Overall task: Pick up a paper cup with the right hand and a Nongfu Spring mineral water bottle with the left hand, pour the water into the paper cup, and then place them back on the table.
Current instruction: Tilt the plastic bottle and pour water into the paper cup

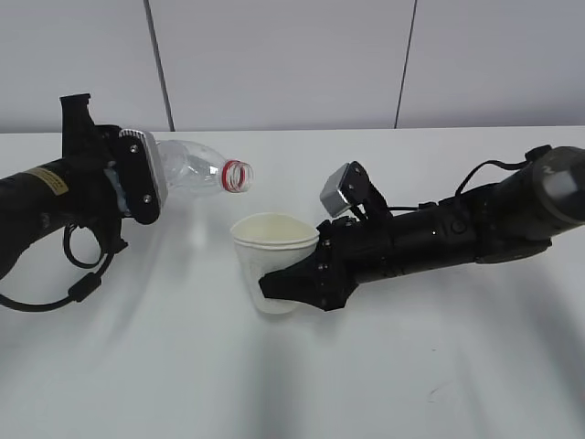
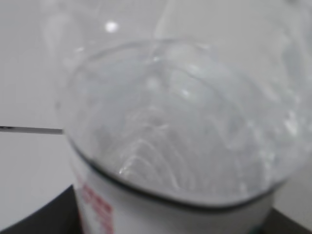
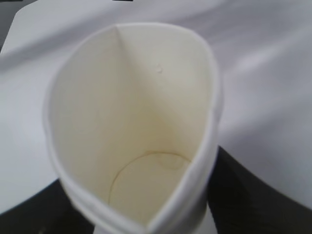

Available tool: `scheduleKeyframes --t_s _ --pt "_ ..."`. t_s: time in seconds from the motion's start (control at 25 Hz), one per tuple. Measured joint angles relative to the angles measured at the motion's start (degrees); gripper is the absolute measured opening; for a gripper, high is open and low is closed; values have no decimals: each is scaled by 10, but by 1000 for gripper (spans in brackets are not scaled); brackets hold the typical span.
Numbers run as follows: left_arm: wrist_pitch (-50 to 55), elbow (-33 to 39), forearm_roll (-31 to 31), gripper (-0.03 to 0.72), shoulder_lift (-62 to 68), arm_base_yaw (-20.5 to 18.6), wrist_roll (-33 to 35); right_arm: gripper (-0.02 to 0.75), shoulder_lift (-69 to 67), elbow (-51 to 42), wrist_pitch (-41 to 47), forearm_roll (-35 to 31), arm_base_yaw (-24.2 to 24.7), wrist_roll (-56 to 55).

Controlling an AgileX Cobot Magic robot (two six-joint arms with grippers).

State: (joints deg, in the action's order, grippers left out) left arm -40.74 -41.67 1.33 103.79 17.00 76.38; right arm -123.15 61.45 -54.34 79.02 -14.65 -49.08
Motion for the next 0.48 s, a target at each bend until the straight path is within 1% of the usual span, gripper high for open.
scheduleKeyframes --t_s 0.48 --pt "-7 0 0 389 0 0 47 472 0 0 12 0 -9 0"
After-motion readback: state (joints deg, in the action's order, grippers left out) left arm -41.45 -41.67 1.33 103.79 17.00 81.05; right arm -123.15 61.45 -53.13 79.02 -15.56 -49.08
